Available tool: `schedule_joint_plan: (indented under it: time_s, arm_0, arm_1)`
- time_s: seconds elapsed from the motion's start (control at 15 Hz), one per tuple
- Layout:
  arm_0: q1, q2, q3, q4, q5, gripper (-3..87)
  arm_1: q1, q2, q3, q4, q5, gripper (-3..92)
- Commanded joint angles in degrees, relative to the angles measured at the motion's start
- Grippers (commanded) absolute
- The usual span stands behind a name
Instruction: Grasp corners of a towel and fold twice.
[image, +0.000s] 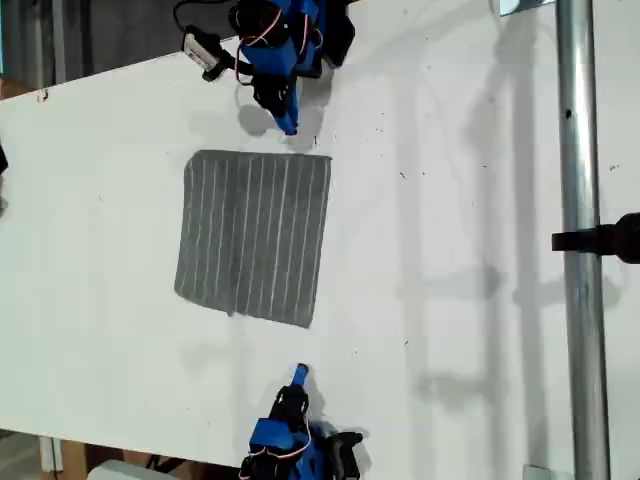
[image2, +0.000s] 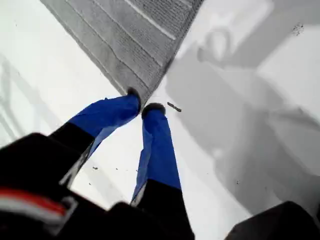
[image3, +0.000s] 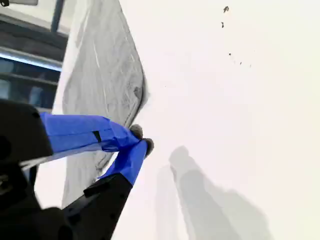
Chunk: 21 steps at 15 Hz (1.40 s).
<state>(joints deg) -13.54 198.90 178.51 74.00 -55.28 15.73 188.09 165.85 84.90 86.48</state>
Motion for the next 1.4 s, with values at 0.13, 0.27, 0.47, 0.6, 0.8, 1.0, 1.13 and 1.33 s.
schedule_joint_plan:
  time_s: [0.13, 0.27, 0.47, 0.6, 0.8, 1.0, 1.13, 1.33]
  arm_0:
    - [-4.48, 0.44, 0.18, -0.97, -34.45, 1.0]
    - [-4.48, 0.44, 0.18, -0.97, -34.45, 1.2]
    - [-4.48, 0.44, 0.18, -0.97, -34.45, 1.2]
    - [-4.48, 0.44, 0.18, -0.97, -34.45, 1.2]
    - [-4.57, 0.44, 0.26, -0.97, -34.54, 1.3]
    - [-4.57, 0.44, 0.26, -0.79, -34.80, 1.6]
    - [-4.66, 0.44, 0.26, -0.70, -34.89, 1.7]
    - [-4.75, 0.44, 0.26, -0.53, -35.16, 2.3]
  arm_1:
    - [-0.97, 0.70, -0.88, 1.05, 0.00, -0.1]
    - [-0.97, 0.70, -0.88, 1.05, -0.26, -0.1]
    - [-4.31, 0.70, -1.67, -2.11, -1.05, -0.1]
    - [-8.00, -4.13, -5.36, -12.39, -4.83, -0.2]
    - [-11.60, -33.05, -25.66, -16.96, -12.04, -0.2]
    - [-15.03, -61.96, -52.56, -12.39, -24.96, -0.2]
    - [-19.34, -79.37, -67.85, -5.19, -37.62, -0.2]
    - [-17.14, -80.33, -71.02, 0.88, -38.50, 29.8]
